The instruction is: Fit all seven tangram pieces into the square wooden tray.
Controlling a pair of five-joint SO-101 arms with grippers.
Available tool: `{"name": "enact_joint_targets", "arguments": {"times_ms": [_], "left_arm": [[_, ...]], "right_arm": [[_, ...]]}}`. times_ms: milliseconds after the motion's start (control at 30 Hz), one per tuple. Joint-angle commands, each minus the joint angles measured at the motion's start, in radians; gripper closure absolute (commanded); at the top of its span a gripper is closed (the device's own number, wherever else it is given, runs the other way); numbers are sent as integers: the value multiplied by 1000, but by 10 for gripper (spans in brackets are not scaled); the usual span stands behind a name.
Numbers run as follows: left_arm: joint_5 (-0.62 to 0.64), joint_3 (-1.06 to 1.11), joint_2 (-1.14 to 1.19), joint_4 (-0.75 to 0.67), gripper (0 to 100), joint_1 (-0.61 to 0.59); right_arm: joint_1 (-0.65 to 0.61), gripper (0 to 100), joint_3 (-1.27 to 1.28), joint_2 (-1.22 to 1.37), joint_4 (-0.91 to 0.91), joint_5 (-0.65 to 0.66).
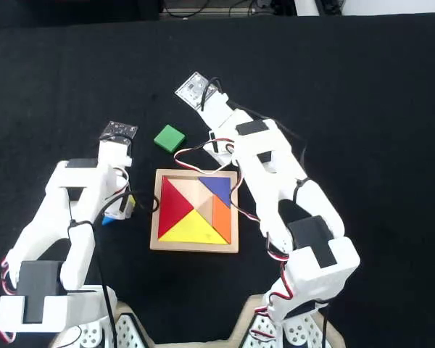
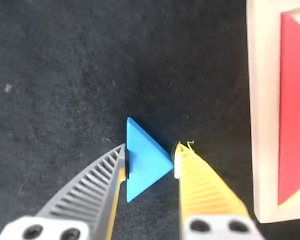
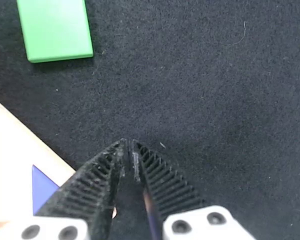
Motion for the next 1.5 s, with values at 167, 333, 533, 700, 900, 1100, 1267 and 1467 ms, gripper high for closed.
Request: {"name": "enact_joint_targets", "arguments": {"times_ms": [167,333,533,700,900,1100,1267,1467], "left_arm": [[-110,-116,-15,75,928,21],[-333,-285,-15,209,927,73],[-669,-473,-2,232,924,168],[-825,-552,57,233,926,295],[-876,-579,212,210,927,443],[-905,-670,382,158,925,466],[-904,-722,462,164,924,475],[-898,-727,457,238,924,470]], "right_arm": [[81,987,-84,-18,-21,-31],[222,987,-183,-15,-21,-198],[407,987,-237,25,-100,-497],[462,987,-271,101,-169,-571],[500,987,-369,214,-160,-614],[502,987,-507,314,-51,-621],[502,987,-598,372,6,-620],[499,987,-627,394,26,-615]]}}
